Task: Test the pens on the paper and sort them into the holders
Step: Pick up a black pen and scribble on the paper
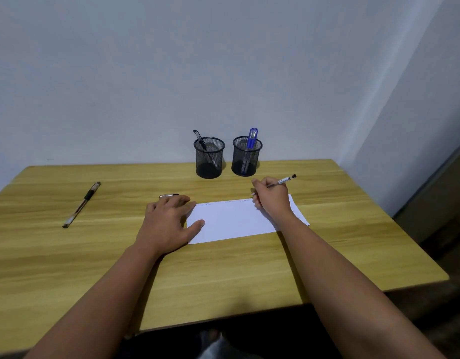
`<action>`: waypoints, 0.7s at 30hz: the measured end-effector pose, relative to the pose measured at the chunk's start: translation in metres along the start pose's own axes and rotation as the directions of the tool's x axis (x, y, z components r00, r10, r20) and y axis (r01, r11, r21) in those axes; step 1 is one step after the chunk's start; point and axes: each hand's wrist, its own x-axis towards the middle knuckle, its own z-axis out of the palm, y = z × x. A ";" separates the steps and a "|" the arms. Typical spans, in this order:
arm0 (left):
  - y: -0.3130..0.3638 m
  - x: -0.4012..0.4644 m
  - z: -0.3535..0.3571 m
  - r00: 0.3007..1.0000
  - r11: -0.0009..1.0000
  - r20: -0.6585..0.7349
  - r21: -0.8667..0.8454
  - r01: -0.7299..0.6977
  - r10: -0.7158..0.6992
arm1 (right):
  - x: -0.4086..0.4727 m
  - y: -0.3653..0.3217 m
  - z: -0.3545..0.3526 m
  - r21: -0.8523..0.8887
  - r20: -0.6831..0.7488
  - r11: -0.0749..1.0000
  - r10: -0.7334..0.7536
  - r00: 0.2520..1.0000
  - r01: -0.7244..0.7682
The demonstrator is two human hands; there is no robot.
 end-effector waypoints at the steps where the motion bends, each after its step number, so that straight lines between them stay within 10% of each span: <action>1: 0.000 0.000 0.000 1.000 1.000 0.003 0.001 0.000 0.000 | 0.001 -0.001 0.001 -0.008 0.019 1.000 0.017 1.000 -0.017; 12: -0.015 0.016 -0.014 0.972 0.993 -0.218 -0.092 0.068 -0.087 | -0.019 -0.044 0.016 0.038 0.120 0.998 -0.054 0.991 0.050; 21: -0.043 0.029 -0.017 0.958 0.960 -0.077 0.023 0.278 -0.276 | -0.041 -0.040 0.040 0.087 0.221 0.996 0.002 0.975 -0.022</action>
